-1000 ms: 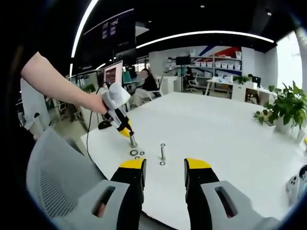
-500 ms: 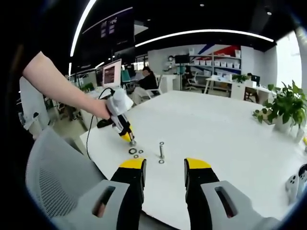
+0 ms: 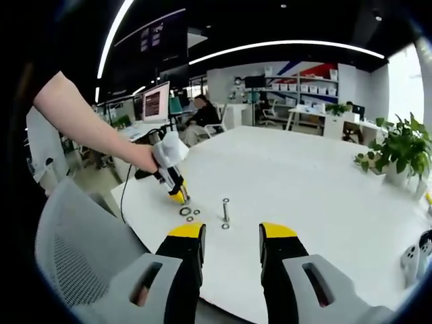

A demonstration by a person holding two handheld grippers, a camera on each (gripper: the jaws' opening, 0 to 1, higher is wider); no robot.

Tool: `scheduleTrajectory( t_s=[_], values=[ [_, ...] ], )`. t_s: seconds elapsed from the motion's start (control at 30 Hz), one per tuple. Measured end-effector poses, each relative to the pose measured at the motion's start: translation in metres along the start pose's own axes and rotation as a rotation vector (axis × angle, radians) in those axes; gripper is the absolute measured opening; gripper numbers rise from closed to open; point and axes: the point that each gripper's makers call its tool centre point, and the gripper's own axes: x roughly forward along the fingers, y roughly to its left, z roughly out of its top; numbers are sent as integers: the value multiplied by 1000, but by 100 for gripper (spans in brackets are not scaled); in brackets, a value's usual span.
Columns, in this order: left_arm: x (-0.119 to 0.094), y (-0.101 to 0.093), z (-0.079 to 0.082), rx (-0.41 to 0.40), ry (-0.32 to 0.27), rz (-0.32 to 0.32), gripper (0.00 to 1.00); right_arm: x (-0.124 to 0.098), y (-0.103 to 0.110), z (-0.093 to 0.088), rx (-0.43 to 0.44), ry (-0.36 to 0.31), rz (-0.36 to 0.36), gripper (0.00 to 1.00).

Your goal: Place the washer onto the threaded stud by aligning its center hole with the stud, sliding it down to the base, and recovering from edge contact or off-axis alignment until the washer reaches the visible bottom stop.

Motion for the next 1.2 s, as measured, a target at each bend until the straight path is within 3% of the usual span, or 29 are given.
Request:
scheduleTrajectory(
  t_s=[0.37, 0.5, 0.73, 0.97, 1.2],
  values=[
    [-13, 1, -3, -70, -52, 17, 24, 0, 0, -1, 2, 5, 5, 34],
    [-25, 1, 1, -166, -113, 19, 24, 0, 1, -1, 3, 3, 6, 34],
    [-39, -2, -6, -179, -129, 40, 24, 1, 3, -1, -7, 4, 14, 34],
    [-58, -7, 0, -249, -208, 54, 24, 1, 5, 0, -4, -1, 21, 34],
    [-70, -17, 7, -246, -264, 71, 24, 2, 12, 1, -35, 1, 46, 34]
  ],
)
